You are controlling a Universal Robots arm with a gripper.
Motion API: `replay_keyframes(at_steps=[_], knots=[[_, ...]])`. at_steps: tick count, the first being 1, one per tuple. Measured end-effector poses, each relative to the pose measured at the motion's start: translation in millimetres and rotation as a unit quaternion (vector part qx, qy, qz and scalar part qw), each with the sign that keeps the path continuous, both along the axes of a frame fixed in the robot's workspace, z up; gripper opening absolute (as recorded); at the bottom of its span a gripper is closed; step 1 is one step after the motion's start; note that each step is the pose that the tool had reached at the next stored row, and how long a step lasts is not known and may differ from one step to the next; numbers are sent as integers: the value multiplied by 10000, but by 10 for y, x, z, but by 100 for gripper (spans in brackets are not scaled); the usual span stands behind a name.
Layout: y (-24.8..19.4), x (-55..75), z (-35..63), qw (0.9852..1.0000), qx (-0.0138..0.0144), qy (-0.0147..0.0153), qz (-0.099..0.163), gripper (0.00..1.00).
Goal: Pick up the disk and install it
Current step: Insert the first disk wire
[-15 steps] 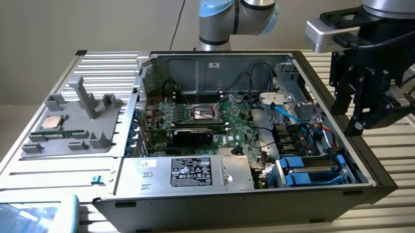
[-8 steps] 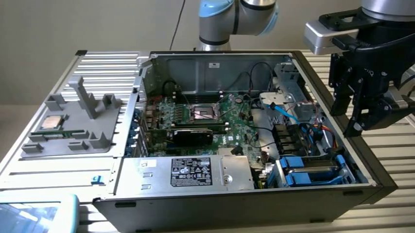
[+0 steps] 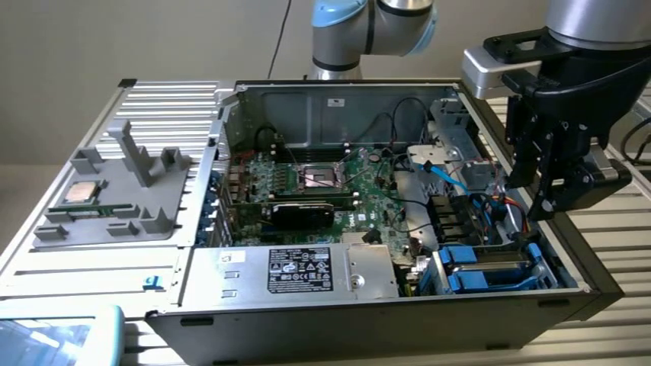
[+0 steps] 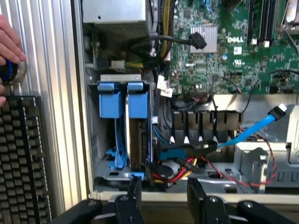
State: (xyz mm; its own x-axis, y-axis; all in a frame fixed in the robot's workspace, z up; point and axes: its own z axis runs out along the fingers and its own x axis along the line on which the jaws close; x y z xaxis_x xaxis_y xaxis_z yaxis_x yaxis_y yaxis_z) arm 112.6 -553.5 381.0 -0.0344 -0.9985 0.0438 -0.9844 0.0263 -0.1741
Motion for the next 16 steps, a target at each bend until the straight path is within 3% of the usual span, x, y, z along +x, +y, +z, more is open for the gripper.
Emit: replay_keyframes(at_steps=[8, 11, 14, 16], knots=[[82, 2, -109, 10000, 3, 0, -85, 52], [93, 2, -131, 9999, 5, -1, -161, 52], [94, 2, -142, 9994, 4, -18, -334, 52], [97, 0, -148, 9992, 13, -45, -406, 52]])
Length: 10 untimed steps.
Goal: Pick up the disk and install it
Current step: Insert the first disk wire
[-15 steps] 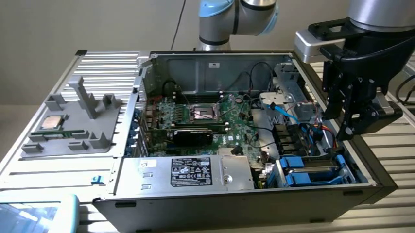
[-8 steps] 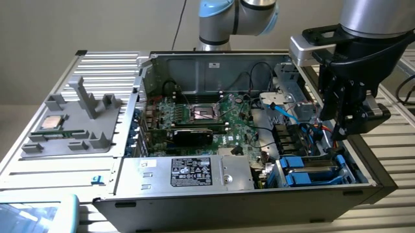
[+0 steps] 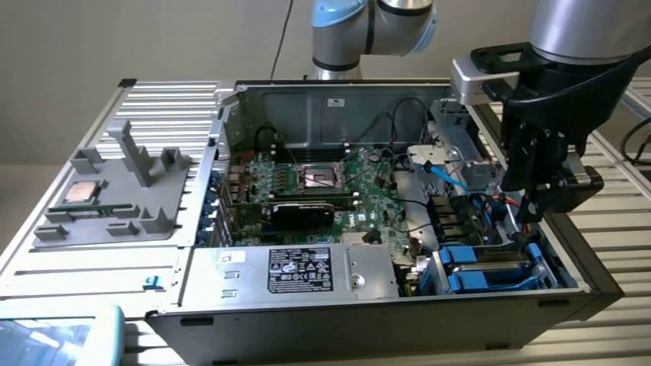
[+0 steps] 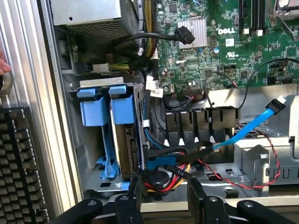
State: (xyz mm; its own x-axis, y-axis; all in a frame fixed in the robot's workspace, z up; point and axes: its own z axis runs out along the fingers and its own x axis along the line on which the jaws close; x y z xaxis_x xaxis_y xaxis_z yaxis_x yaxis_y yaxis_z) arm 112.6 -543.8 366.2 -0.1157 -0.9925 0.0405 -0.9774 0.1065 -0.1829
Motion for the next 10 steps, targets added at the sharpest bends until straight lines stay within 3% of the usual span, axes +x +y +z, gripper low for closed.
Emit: replay_keyframes(at_steps=[4, 10], knots=[[29, -8, -23, 10000, 18, -53, -45, 52], [52, -62, -68, 9999, 48, -78, -134, 52]])
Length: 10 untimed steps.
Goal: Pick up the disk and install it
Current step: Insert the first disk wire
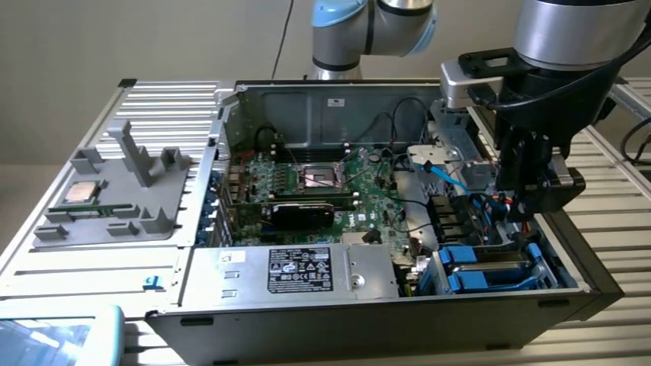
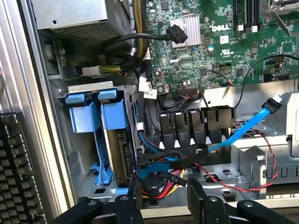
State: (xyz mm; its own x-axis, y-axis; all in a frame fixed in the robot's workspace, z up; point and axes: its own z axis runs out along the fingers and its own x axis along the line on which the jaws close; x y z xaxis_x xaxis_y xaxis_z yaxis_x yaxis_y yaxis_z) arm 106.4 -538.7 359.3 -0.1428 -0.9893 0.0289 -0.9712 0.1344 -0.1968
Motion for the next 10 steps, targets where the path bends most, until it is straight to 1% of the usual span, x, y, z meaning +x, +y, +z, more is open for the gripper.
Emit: replay_keyframes(at_steps=[1, 4, 5, 6, 9, 10], knots=[[2, -11, -3, 10000, 19, -9, -12, 52], [9, -31, -10, 9999, 72, -53, -51, 52], [10, -32, -16, 9999, 90, -61, -83, 52], [10, -31, -24, 9999, 101, -63, -123, 52], [10, -36, -40, 9996, 124, -68, -239, 52], [10, -38, -44, 9995, 137, -70, -273, 52]])
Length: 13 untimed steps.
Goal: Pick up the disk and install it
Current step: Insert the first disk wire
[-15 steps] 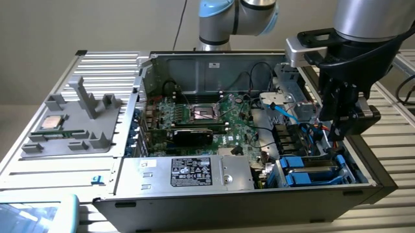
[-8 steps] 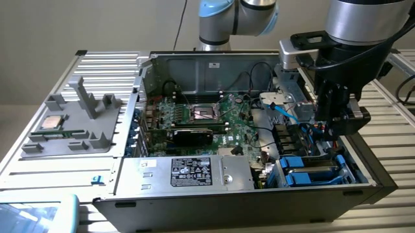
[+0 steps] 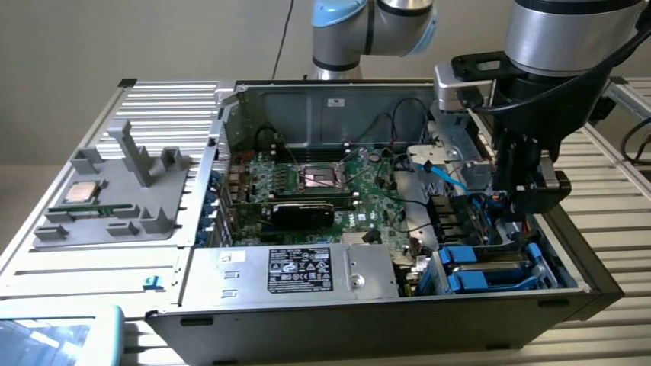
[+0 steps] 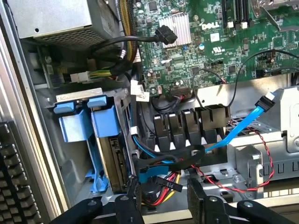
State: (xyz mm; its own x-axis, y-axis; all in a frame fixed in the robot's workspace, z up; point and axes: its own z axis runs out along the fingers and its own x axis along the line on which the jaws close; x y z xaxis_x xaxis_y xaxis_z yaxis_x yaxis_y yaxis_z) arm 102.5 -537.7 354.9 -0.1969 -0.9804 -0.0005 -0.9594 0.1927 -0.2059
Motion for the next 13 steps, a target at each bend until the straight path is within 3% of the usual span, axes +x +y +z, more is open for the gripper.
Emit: replay_keyframes(at_steps=[7, 13], knots=[[6, -5, -35, 9998, 109, -20, -192, 52], [14, -5, -62, 9994, 145, -27, -323, 52]])
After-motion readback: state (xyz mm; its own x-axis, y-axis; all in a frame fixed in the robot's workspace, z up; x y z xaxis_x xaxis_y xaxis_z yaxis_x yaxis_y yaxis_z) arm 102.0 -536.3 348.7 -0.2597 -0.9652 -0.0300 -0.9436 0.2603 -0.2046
